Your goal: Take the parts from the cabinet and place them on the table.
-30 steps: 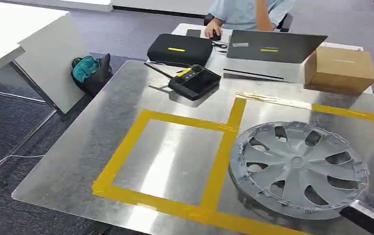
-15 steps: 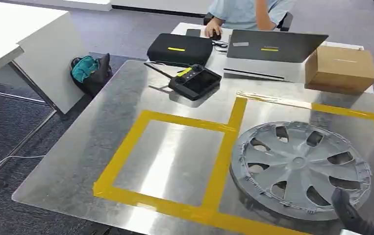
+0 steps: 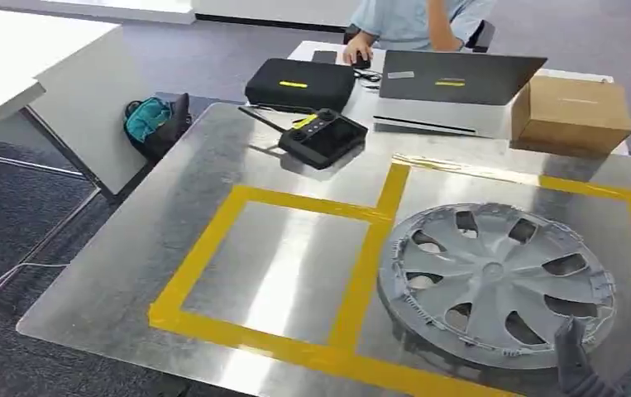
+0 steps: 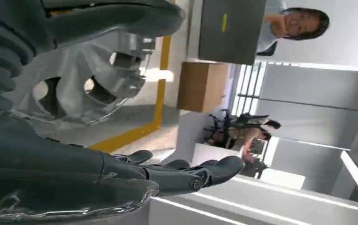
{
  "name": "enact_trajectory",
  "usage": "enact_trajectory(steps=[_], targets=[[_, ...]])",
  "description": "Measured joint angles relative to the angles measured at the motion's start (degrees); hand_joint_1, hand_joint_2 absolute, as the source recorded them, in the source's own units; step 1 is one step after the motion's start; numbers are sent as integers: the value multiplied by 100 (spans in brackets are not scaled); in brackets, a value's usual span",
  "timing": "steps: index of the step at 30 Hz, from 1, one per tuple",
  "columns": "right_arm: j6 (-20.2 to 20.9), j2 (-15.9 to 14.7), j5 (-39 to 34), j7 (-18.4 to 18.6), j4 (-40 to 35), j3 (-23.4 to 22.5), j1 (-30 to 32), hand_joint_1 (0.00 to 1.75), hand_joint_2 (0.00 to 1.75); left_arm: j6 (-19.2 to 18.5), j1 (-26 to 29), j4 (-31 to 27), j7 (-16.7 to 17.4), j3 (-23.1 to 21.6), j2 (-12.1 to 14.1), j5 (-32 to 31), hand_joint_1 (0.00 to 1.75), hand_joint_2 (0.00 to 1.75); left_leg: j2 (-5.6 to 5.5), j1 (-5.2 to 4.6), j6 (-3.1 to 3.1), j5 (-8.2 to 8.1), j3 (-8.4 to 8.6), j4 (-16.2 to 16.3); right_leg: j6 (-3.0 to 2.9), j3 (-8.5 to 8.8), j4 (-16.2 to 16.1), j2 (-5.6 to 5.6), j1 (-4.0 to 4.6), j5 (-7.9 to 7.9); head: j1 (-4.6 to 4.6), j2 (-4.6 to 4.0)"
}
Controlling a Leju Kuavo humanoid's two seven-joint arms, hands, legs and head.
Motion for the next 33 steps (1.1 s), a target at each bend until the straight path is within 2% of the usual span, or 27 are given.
enact_trajectory(steps=[1,2,3,4,6,7,8,9,11,12,13,16,17,18,19,21,22,23,24,26,27,28,29,30,31,32,33], targets=[[64,29,46,-31,16,-9,2,0,0,9,8,0,0,7,2,4,0,0,-2,12,-33,22,-5,-14,-40,-9,23,3,18,4,-7,-2],[101,72,97,-61,35,-20,-1,0,0,24,15,0,0,24,2,11,0,0,-1,34,-64,21,-26,5,-128,-67,-2,-12,-7,54,-2,-2],[136,114,156,-74,51,-26,-8,0,0,29,24,0,0,50,2,13,0,0,7,39,-96,-159,-77,108,-180,-104,0,-29,-6,86,-13,0],[138,151,241,-83,61,-22,-6,0,0,29,36,0,-2,59,4,13,0,0,6,37,-120,-486,-195,419,-234,-155,0,-32,-4,126,-29,0],[167,201,398,-101,96,9,-5,0,0,24,61,0,-11,74,7,13,0,0,7,41,-152,-1082,-507,1329,-268,-235,8,-46,10,230,-53,-2],[195,214,414,-116,112,15,-5,0,0,24,76,0,-22,85,4,13,0,0,7,41,-155,-1218,-600,1682,-274,-302,15,-47,18,282,-53,0],[225,230,420,-135,136,15,-8,0,0,24,92,0,-37,92,4,11,0,0,7,41,-153,-1214,-587,1809,-271,-369,23,-49,25,327,-53,-2],[254,238,442,-164,155,17,-7,0,0,24,105,0,-50,96,7,11,0,0,7,40,-138,-1083,-431,1662,-266,-426,26,-49,32,365,-50,0],[330,254,457,-203,192,17,-12,0,0,42,114,0,-85,101,17,2,0,0,7,39,-89,-687,200,709,-238,-507,32,-46,37,434,-53,0],[361,265,464,-214,208,17,-12,0,0,46,109,0,-87,101,20,-2,0,0,6,39,-67,-593,538,205,-209,-525,34,-44,36,463,-53,0],[366,278,481,-221,221,17,-15,0,0,53,97,0,-87,103,20,-2,0,0,3,16,-61,-662,712,-99,-172,-566,45,-43,67,488,-57,0],[368,295,573,-230,271,20,-30,0,0,59,123,0,-87,105,20,-4,0,0,-7,-17,15,-598,604,-91,-60,-581,5,-46,42,618,-64,0],[366,295,617,-230,287,20,-24,0,0,59,137,0,-87,109,22,-4,0,0,2,3,76,-527,574,-128,-14,-598,-6,-42,46,654,-72,0],[366,295,636,-232,300,20,-21,0,0,59,125,0,-87,114,22,-4,0,0,25,21,121,-481,530,-136,4,-638,53,-45,34,545,-83,0],[366,295,643,-232,315,20,-21,0,0,59,119,0,-87,116,20,-4,0,0,28,21,170,-435,462,-136,23,-767,273,-54,33,232,-55,0],[366,295,656,-232,343,17,-38,0,0,57,126,0,-87,120,20,-4,0,0,31,11,188,-326,332,-129,55,-1019,1159,-54,34,-406,-48,0],[366,295,669,-227,359,17,-36,0,0,51,131,0,-87,122,20,-7,0,0,36,1,191,-270,259,-124,64,-1110,1546,-53,37,-575,-51,0],[366,295,691,-216,374,17,-31,0,0,42,133,0,-85,125,20,-7,0,0,38,-6,189,-214,181,-115,59,-1114,1758,-53,38,-586,-53,0],[366,295,702,-208,385,17,-29,0,0,42,134,0,-85,125,17,-7,0,0,39,-11,186,-175,126,-113,51,-1036,1734,-53,41,-497,-53,0],[363,295,722,-188,411,17,-29,0,0,44,133,0,-85,131,17,-7,0,0,39,-16,163,-59,-23,-99,14,-416,950,-54,49,-16,-53,0],[363,295,730,-177,413,17,-30,0,0,44,131,0,-87,131,17,-9,0,0,34,-16,141,-12,-69,-87,-3,-22,392,-54,49,77,-50,0],[366,295,744,-175,415,17,-43,0,0,44,136,0,-92,131,17,-11,0,0,33,-32,107,28,-102,-78,-9,235,-75,-55,54,-134,-53,0],[364,297,759,-177,420,17,-48,0,0,46,141,0,-103,131,17,-11,0,0,35,-41,81,64,-120,-70,-33,399,-275,-33,79,-153,-52,0],[363,297,770,-171,435,13,-25,0,0,59,141,0,-105,133,17,-13,0,0,34,-38,51,123,-106,-85,-55,260,-215,-31,84,-110,-61,0],[366,297,796,-173,444,11,-20,0,0,61,130,0,-105,136,11,-13,0,0,37,-21,21,182,-122,-92,-82,235,-194,-25,103,-96,-20,0],[366,297,805,-171,466,11,-21,0,0,61,137,0,-103,138,11,-11,0,0,31,-23,-13,223,-138,-106,-140,199,-196,-29,103,-53,-20,0],[368,306,818,-171,483,17,-34,0,0,66,142,0,-103,142,15,-11,0,0,25,-9,-45,150,-183,-69,-215,145,-217,-63,56,26,-31,0]])
